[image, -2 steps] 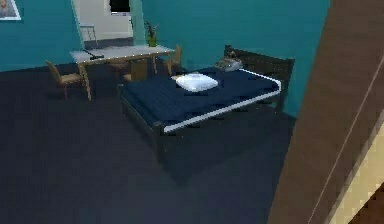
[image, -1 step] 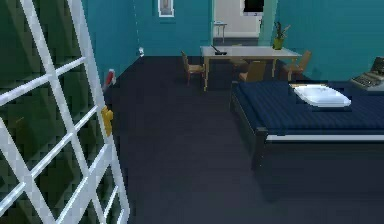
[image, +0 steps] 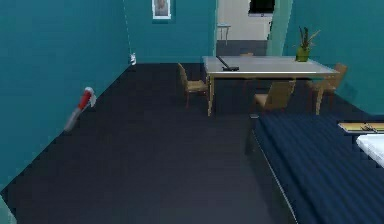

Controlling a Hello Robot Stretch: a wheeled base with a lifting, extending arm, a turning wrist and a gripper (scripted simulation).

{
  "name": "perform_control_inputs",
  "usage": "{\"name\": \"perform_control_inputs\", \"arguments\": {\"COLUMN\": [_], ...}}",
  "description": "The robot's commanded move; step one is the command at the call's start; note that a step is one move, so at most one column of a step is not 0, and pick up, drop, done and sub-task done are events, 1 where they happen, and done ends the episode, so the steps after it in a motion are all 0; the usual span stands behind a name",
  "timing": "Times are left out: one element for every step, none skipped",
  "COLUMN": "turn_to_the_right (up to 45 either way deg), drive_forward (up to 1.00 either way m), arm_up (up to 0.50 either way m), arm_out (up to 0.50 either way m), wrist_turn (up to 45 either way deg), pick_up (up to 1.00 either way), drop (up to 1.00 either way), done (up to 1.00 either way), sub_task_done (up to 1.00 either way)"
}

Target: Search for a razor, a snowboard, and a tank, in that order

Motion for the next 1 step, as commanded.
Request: {"name": "perform_control_inputs", "arguments": {"turn_to_the_right": [-21.0], "drive_forward": [0.00], "arm_up": [0.00], "arm_out": [0.00], "wrist_turn": [0.0], "pick_up": [0.00], "drop": [0.00], "done": [0.00], "sub_task_done": [0.00]}}
